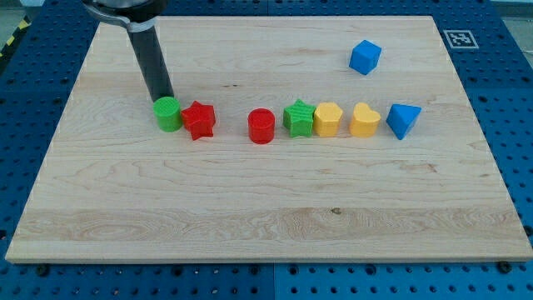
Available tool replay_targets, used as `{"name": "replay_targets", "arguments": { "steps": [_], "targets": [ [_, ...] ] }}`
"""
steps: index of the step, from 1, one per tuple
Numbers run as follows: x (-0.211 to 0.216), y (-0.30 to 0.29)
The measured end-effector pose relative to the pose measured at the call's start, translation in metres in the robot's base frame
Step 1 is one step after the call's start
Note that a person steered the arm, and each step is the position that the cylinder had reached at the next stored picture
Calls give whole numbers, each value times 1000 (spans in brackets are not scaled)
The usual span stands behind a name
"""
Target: Adjust the line of blocks
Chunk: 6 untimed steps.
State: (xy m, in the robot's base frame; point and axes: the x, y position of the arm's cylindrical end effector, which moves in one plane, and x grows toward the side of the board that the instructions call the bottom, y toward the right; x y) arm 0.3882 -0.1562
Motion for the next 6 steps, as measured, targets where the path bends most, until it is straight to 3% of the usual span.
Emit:
{"name": "replay_targets", "arguments": {
  "steps": [4, 5, 6],
  "targets": [
    [26, 16],
    [-3, 19],
    [-1, 42]
  ]
}}
